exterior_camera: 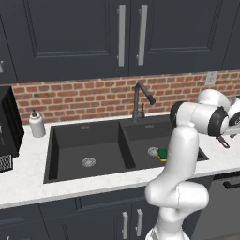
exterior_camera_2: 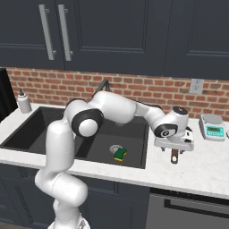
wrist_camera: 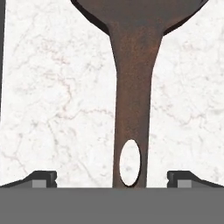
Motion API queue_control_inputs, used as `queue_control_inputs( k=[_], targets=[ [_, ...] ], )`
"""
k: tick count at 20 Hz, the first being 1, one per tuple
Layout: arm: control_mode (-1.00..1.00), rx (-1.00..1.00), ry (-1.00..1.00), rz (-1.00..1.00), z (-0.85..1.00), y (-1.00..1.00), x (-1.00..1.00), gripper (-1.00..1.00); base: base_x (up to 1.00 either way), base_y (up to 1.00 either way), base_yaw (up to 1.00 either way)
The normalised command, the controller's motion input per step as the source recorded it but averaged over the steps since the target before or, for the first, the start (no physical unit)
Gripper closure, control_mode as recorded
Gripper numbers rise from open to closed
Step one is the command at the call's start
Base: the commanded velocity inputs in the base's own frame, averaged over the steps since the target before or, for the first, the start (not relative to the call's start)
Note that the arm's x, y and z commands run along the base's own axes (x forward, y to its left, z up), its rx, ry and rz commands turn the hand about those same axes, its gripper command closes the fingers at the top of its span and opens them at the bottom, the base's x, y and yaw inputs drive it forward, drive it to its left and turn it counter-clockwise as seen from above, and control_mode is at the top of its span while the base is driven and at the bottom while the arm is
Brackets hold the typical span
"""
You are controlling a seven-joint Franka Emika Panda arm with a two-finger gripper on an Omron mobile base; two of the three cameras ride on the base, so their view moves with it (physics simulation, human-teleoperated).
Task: Pick the pan and sponge and place them into the sink. Then turn on the water.
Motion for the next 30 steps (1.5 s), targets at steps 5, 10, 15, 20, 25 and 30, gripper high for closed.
queue_control_inputs(
  k=[5, 10, 15, 20, 25, 30],
  targets=[
    [-1.0, 0.0, 0.0, 0.0, -0.2, 0.0, 0.15, -1.0, 0.0, 0.0, 0.0],
    [-1.0, 0.01, 0.0, 0.0, -0.17, 0.0, 0.16, -1.0, 0.0, 0.0, 0.0],
    [-1.0, 0.02, 0.0, 0.0, -0.14, 0.0, 0.2, -1.0, 0.0, 0.0, 0.0],
    [-1.0, 0.03, 0.0, 0.0, -0.14, 0.0, 0.2, -1.0, 0.0, 0.0, 0.0],
    [-1.0, 0.03, 0.0, 0.0, -0.12, -0.01, 0.23, -1.0, 0.0, 0.0, 0.0],
    [-1.0, 0.03, 0.0, 0.0, -0.09, -0.05, 0.22, -1.0, 0.0, 0.0, 0.0]
  ],
)
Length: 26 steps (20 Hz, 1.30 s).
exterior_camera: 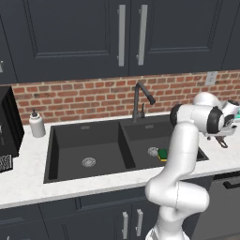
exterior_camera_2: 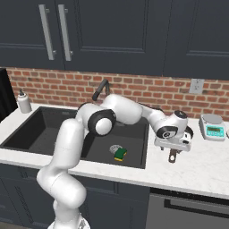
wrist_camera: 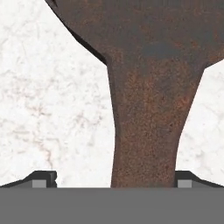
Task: Pick the pan and sponge and place them into the sink. Then turn on the water.
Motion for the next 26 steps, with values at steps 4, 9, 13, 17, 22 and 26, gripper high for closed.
queue_control_inputs(
  k=[4, 9, 13, 17, 22, 26],
  targets=[
    [-1.0, 0.02, 0.0, 0.0, -0.11, -0.05, 0.2, -1.0, 0.0, 0.0, 0.0],
    [-1.0, 0.01, 0.0, 0.0, -0.1, -0.01, 0.18, 1.0, 0.0, 0.0, 0.0],
    [-1.0, 0.0, 0.0, 0.0, -0.03, -0.03, 0.07, 1.0, 0.0, 0.0, 0.0],
    [-1.0, 0.0, 0.01, 0.0, 0.0, -0.02, 0.0, 1.0, 0.0, 0.0, 0.0],
    [-1.0, 0.0, 0.0, 0.0, 0.0, 0.0, 0.0, 1.0, 0.0, 0.0, 0.0],
    [-1.0, 0.0, -0.07, 0.17, 0.05, 0.01, 0.0, 1.0, 0.0, 0.0, 0.0]
  ],
)
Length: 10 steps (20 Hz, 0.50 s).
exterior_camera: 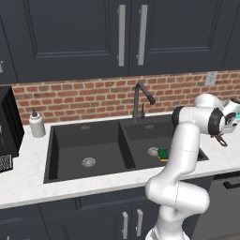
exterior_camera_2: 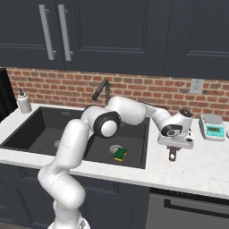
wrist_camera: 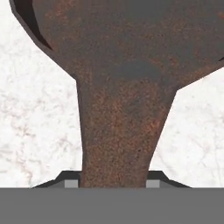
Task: Pick the pan and sponge and place them into the sink. Then turn on the water.
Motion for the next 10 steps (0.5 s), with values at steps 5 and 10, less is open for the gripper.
queue_control_inputs(
  k=[5, 10],
  targets=[
    [-1.0, 0.0, -0.09, 0.25, 0.23, 0.15, 0.0, 1.0, 0.0, 0.0, 0.0],
    [-1.0, 0.0, -0.11, 0.24, 0.29, 0.34, -0.05, 1.0, 0.0, 0.0, 0.0]
  ],
)
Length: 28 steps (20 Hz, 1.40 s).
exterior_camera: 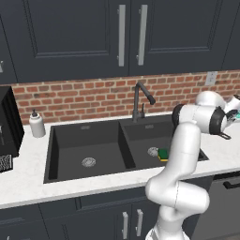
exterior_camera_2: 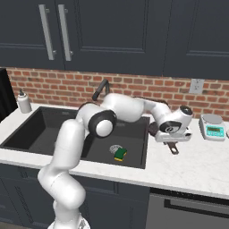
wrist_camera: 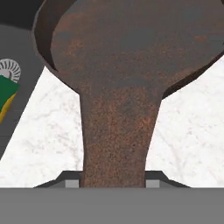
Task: Pick the pan and sponge and place them into the sink. Then turn on the water.
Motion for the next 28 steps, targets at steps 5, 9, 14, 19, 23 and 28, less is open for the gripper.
queue_control_inputs(
  k=[5, 9, 14, 19, 23, 28],
  targets=[
    [-1.0, 0.0, -0.11, 0.23, 0.17, 0.44, -0.2, 1.0, 0.0, 0.0, 0.0],
    [-1.0, 0.0, -0.09, 0.24, 0.05, 0.54, -0.16, 1.0, 0.0, 0.0, 0.0],
    [-1.0, 0.0, -0.02, 0.25, 0.03, 0.51, -0.08, 1.0, 0.0, 0.0, 0.0],
    [-1.0, 0.02, 0.0, 0.24, 0.0, 0.46, -0.01, 1.0, 0.0, 0.0, 0.0],
    [-1.0, 0.01, 0.03, 0.21, 0.0, 0.48, 0.0, 1.0, 0.0, 0.0, 0.0],
    [-1.0, 0.0, 0.12, 0.16, 0.0, 0.43, 0.0, 1.0, 0.0, 0.0, 0.0]
  ],
)
